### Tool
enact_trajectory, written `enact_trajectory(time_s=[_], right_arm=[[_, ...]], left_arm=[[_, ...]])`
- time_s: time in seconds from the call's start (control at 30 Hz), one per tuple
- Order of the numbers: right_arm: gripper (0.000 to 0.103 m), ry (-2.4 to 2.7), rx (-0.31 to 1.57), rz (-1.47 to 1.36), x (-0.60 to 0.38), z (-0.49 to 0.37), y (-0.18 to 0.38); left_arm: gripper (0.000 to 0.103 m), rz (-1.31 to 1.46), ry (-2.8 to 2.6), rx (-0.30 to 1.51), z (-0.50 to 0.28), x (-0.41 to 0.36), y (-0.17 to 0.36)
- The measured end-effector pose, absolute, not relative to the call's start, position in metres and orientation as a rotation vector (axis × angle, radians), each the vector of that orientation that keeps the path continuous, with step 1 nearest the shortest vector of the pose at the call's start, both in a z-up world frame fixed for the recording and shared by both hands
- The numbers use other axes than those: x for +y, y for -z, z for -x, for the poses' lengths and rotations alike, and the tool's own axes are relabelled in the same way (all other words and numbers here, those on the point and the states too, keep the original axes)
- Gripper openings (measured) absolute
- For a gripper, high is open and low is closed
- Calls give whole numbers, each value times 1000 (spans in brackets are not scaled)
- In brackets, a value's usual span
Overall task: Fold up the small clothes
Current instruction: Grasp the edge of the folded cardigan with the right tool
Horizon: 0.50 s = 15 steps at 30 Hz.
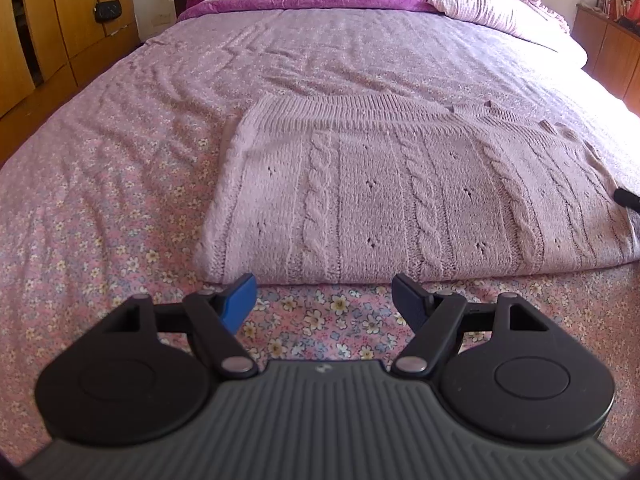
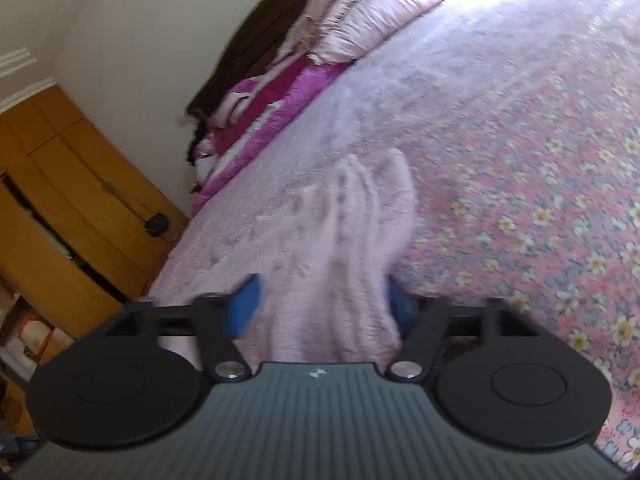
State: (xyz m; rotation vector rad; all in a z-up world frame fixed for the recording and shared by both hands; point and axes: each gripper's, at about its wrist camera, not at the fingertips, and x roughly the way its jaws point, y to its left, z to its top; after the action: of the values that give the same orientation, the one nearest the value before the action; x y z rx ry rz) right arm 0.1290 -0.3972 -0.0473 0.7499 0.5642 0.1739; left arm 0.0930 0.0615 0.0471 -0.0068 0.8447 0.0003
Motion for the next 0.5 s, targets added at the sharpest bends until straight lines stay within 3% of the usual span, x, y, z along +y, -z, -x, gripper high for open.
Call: enact_trajectory(time_s=[0.03,0.07,0.2,0.3,0.43,0.5], right_arm=[[38,-169,564,-782,-402,-129,52],[33,-174,557,-827,-407,-129,56],[32,-197,550,-908,-417,-130,67],[42,-200,542,-894,-413,-133,65],[79,-237,479,-955,-406,-139,60],[86,-243,466,-938,-399,-144,55]], left_arm=[[76,4,1,846,-93,61,-46],[76,1,3,847,-93,60,-46],[76,-16,0,851,-95,58,-43],[76,-19,-4,851,-95,58,-41],[76,-18,-11,854,-94,59,-41],[76,-17,-14,852,-93,61,-41]])
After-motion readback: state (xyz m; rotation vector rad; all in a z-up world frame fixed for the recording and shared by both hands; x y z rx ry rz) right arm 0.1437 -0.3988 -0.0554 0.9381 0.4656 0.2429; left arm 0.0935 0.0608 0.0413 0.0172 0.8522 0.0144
